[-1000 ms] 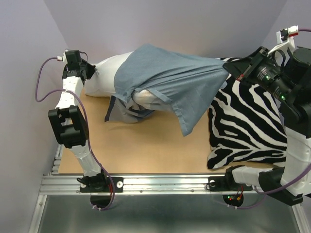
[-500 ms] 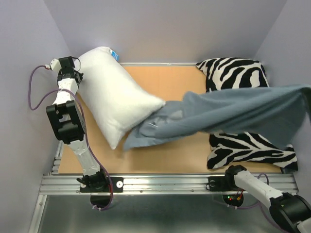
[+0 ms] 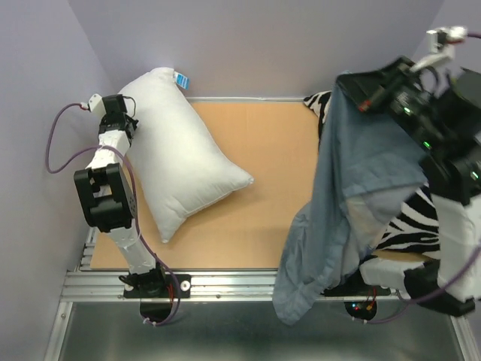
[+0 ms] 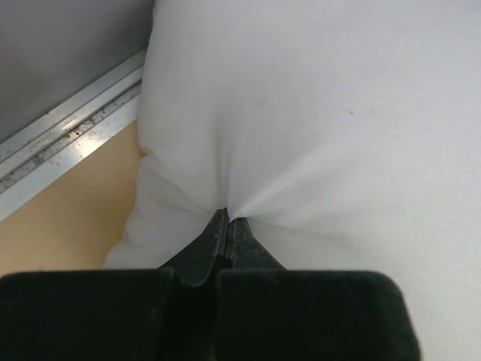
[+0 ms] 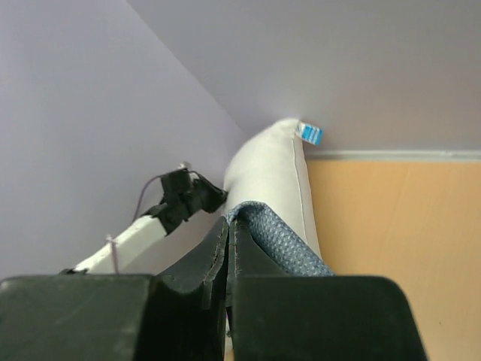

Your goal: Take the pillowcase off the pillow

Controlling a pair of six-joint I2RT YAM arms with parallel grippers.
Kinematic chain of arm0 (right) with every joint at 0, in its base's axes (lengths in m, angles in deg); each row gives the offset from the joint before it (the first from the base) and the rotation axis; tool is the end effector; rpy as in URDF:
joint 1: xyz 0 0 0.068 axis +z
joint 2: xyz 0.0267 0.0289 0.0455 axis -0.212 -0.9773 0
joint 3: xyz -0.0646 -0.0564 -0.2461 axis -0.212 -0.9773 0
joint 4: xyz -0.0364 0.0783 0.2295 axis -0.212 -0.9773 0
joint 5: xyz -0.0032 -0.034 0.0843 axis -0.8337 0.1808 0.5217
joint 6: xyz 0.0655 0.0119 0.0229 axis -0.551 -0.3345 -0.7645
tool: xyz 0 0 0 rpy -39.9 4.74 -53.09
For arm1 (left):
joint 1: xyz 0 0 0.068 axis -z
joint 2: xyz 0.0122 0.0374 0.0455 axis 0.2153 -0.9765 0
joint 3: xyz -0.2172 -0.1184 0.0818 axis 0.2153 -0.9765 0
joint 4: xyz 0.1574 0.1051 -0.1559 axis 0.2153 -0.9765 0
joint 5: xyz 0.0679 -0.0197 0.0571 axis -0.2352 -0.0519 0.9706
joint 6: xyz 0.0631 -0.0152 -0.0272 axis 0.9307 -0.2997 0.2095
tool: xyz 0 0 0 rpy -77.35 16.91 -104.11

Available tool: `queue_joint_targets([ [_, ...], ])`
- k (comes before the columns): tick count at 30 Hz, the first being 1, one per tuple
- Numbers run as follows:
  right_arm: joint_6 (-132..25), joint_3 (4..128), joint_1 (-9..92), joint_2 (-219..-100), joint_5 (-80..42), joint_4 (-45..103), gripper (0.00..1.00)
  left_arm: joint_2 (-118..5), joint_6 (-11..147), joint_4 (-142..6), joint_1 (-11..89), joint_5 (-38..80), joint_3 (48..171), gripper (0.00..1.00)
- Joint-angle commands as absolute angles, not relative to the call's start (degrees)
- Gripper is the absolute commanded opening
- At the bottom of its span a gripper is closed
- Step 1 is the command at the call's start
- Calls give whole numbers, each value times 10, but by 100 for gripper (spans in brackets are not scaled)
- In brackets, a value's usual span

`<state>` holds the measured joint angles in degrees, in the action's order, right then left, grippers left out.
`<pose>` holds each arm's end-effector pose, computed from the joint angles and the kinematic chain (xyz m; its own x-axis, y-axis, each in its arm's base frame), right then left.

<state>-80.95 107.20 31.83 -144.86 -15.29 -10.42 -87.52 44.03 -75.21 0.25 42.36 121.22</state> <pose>0.1353 0.0598 0.5815 -0.1439 0.5356 -0.8321 -0.5151 0.6775 0.5251 0.4274 0.1052 0.2623 -0.1357 -0.6105 -0.7803 -0.5871 0.6840 -0.4330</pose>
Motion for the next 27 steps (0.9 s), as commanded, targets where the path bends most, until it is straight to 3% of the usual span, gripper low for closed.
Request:
queue_joint_targets([
  [1, -805, 1133, 323, -1555, -100, -51, 0, -809, 448, -740, 36, 433, 1148, 0],
  [7, -784, 1318, 318, -1730, -144, -62, 0, -723, 414, -690, 69, 433, 1020, 0],
  [12, -770, 1307, 311, -1756, -185, -60, 1, -665, 414, -669, 85, 450, 945, 0],
  [16, -766, 1161, 311, -1714, -205, -40, 1, -666, 429, -687, 76, 456, 953, 2],
  [18, -764, 1030, 311, -1677, -216, -8, 1, -668, 423, -694, 73, 431, 962, 5],
  [23, -766, 768, 312, -1539, -247, 33, 1, -639, 422, -696, 73, 423, 975, 9],
  [24, -772, 671, 313, -1489, -241, 56, 0, -635, 422, -699, 73, 421, 982, 9],
  [27, -787, 549, 316, -1416, -260, 75, 0, -626, 424, -701, 72, 415, 994, 9],
])
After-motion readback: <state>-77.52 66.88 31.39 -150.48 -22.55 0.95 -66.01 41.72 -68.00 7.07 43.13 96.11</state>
